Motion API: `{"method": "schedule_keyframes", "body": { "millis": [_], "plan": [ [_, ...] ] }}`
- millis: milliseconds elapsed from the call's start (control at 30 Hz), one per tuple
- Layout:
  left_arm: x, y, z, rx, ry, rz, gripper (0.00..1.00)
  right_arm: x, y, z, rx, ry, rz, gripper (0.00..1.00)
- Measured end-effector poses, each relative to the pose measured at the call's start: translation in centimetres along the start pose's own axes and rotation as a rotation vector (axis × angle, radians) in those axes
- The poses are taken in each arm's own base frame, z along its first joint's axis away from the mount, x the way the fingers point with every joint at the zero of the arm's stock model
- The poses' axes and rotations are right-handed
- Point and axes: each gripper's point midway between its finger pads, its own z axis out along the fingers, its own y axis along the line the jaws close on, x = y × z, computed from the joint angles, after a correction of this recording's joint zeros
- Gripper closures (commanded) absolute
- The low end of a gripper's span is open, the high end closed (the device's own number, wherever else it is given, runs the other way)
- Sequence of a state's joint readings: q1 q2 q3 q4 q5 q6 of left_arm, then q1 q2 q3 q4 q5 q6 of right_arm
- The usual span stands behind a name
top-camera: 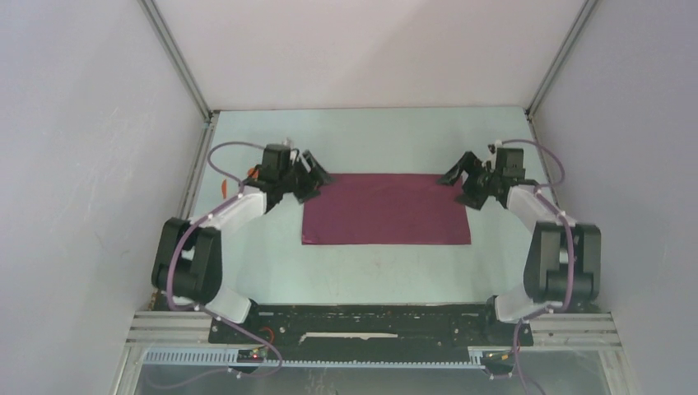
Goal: Fold the napkin into a case and place the utensils inside
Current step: Smooth out the rectangle-folded napkin at the center of the board.
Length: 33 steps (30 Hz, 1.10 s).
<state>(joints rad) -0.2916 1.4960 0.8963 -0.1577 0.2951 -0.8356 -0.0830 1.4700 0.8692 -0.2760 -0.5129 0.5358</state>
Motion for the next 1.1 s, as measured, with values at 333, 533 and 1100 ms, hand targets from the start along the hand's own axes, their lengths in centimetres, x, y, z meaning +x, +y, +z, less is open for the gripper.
{"method": "schedule_keyframes", "body": {
  "millis": [333, 533, 1100],
  "plan": [
    [-8.8, -2.5, 7.6, 0.192, -0.146, -0.172, 0.26, -8.0, 1.9, 7.6, -0.262, -0.027, 0.094, 0.0],
    [-10.0, 0.3, 10.0, 0.201, -0.156, -0.288, 0.25, -8.5, -0.2, 9.1, -0.298, -0.003, 0.171, 0.0],
    [-12.6, 4.1, 11.4, 0.213, -0.197, -0.419, 0.18, -11.7, -2.3, 9.9, -0.337, -0.002, 0.283, 0.0]
  ]
}}
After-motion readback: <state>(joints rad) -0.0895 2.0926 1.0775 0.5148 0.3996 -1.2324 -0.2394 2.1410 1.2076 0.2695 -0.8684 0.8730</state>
